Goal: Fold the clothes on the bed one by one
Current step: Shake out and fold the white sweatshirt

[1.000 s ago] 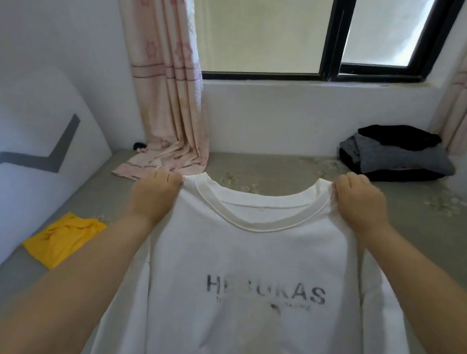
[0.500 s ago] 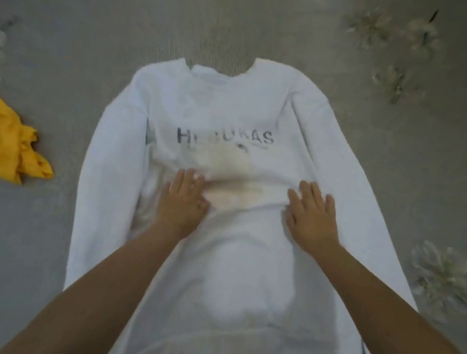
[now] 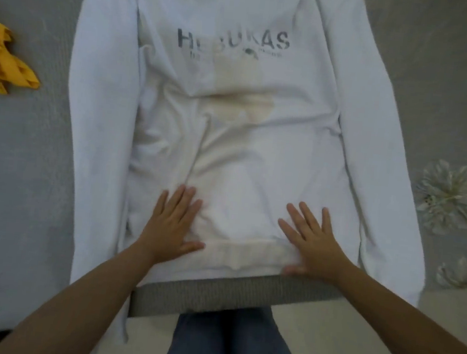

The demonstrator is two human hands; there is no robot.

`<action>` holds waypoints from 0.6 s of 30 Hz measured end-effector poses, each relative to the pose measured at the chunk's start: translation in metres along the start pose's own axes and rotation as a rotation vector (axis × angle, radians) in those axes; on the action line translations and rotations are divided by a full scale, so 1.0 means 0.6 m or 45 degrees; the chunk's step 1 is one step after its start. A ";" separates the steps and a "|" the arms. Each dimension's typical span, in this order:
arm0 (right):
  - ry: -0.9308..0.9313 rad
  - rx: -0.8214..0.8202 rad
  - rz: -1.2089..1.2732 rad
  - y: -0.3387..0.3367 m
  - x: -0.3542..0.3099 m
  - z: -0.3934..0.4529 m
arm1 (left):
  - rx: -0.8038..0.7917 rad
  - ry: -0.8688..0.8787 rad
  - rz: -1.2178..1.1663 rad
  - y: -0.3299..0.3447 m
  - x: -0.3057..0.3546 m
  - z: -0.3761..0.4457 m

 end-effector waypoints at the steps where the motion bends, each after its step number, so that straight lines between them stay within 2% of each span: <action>1: -0.035 -0.025 -0.021 0.004 -0.005 -0.011 | -0.023 0.052 0.039 0.013 0.009 -0.024; 4: -0.048 -0.036 0.055 -0.001 -0.009 -0.022 | -0.078 0.164 0.142 0.041 0.035 -0.070; 6: -0.068 0.022 0.071 -0.012 -0.015 -0.022 | -0.051 0.138 0.128 0.043 0.049 -0.085; 7: -0.061 0.076 0.058 -0.018 -0.018 -0.023 | 0.027 0.122 0.124 0.041 0.054 -0.086; 10: -0.023 0.227 0.079 -0.029 -0.025 -0.031 | 0.047 0.014 0.151 0.024 0.063 -0.074; 15: -0.051 0.291 0.126 -0.019 -0.051 -0.090 | 0.075 0.272 0.199 0.038 0.091 -0.122; 17: -0.093 0.212 0.119 -0.008 -0.067 -0.123 | -0.094 0.217 0.202 0.049 0.100 -0.145; 18: -0.123 0.159 0.131 -0.003 -0.072 -0.134 | -0.262 0.173 0.188 0.060 0.106 -0.155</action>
Point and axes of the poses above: each hand's wrist, its own z-axis towards the middle knuckle, its own y-axis out of the palm, x = y × z, the point moved 5 cm from there along z, towards the middle knuckle, and after that the axes turned 1 degree about z, right-handed, at the moved point
